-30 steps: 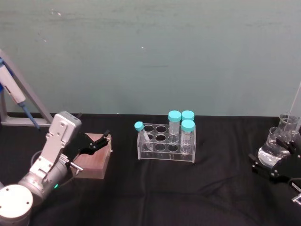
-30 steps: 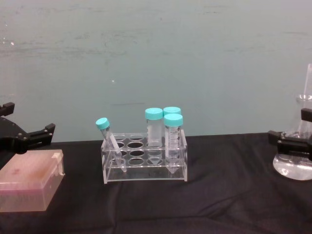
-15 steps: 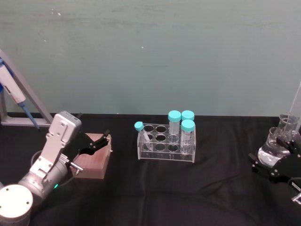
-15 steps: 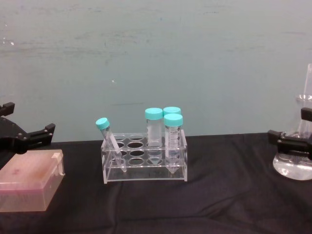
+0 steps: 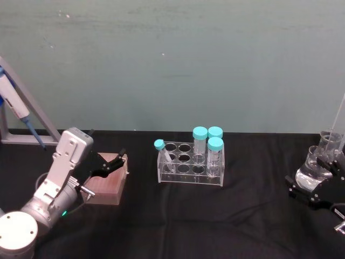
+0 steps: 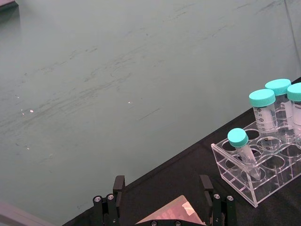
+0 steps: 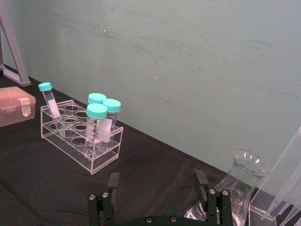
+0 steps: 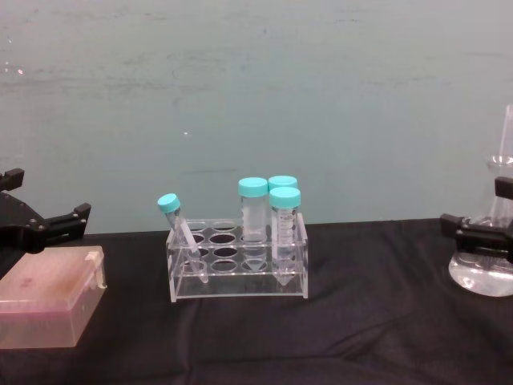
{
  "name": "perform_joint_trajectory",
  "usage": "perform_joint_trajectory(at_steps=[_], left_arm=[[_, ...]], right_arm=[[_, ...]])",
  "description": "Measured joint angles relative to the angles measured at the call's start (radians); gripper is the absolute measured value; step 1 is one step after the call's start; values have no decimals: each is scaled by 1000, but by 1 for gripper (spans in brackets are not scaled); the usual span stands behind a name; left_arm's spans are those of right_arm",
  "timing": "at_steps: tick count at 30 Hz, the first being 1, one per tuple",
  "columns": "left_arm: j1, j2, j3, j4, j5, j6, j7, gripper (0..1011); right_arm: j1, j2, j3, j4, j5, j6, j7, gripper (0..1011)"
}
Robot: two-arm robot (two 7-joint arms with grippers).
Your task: Place the experimental apparatus aside using one hand.
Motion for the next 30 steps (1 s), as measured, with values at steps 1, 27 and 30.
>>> perform_joint_trajectory(at_steps=[1,27,30], left_arm=[[0,0,0,0,0,0,0,1000],[0,0,0,0,0,0,0,1000],[0,0,0,0,0,0,0,1000]], right_arm=[[0,0,0,0,0,0,0,1000],[0,0,0,0,0,0,0,1000],[0,0,0,0,0,0,0,1000]])
